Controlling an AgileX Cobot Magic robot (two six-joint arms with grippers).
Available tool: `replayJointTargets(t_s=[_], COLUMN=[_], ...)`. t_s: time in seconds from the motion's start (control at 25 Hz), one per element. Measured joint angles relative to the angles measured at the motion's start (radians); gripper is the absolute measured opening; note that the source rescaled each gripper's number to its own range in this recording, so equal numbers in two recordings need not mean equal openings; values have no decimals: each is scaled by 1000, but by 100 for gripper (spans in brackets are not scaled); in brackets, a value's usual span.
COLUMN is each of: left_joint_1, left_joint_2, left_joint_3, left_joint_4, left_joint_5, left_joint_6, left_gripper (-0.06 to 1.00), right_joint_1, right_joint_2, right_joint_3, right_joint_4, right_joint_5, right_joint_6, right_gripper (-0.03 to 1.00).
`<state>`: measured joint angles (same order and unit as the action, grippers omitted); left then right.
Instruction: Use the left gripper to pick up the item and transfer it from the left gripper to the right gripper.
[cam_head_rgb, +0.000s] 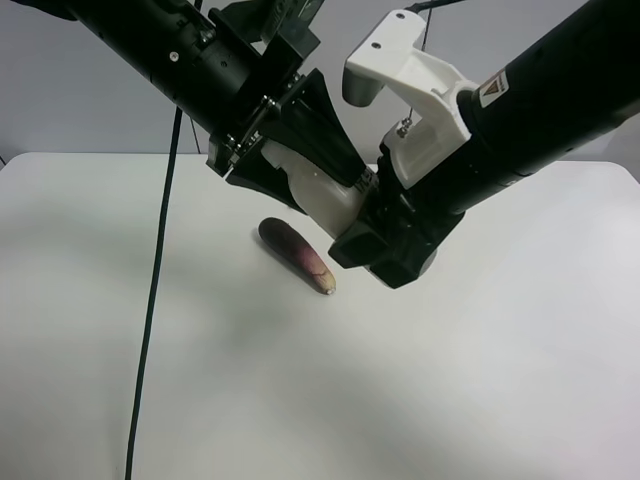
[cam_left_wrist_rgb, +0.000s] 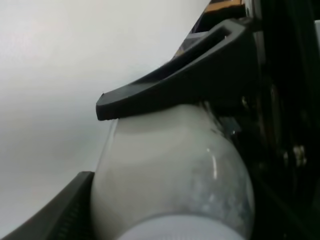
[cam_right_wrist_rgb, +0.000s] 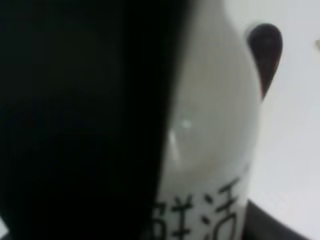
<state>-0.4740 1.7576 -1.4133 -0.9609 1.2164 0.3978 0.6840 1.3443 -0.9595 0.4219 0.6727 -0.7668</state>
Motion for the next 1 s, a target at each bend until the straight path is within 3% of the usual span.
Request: replayJointTargets(t_s=[0.4, 0.44, 0.48, 0.56, 0.6, 0.64, 1.0], left_joint_1=[0, 0, 0, 0, 1, 1, 20], left_joint_2=[-3, -3, -3, -4, -4, -4, -4], left_joint_3=[0, 0, 0, 0, 0, 0, -15], left_joint_4=[1, 1, -5, -8, -2, 2, 16], left_joint_5=[-5, -5, -5, -6, -6, -6, -5], left_joint_6=[3, 3, 1, -1, -2, -4, 10], left_gripper=[4, 7, 23, 65, 79, 85, 86], right_joint_1=[0, 0, 0, 0, 0, 0, 0], right_joint_2=[0, 0, 0, 1, 2, 2, 2], right_joint_3=[0, 0, 0, 0, 0, 0, 0], right_joint_4=[-6, -6, -6, -8, -8, -9, -15], right_joint_5=[-9, -9, -9, -3, 0, 3, 6], right_joint_6=[0, 0, 0, -1, -5, -5, -7], right_gripper=[3, 3, 3, 2, 2, 2, 2])
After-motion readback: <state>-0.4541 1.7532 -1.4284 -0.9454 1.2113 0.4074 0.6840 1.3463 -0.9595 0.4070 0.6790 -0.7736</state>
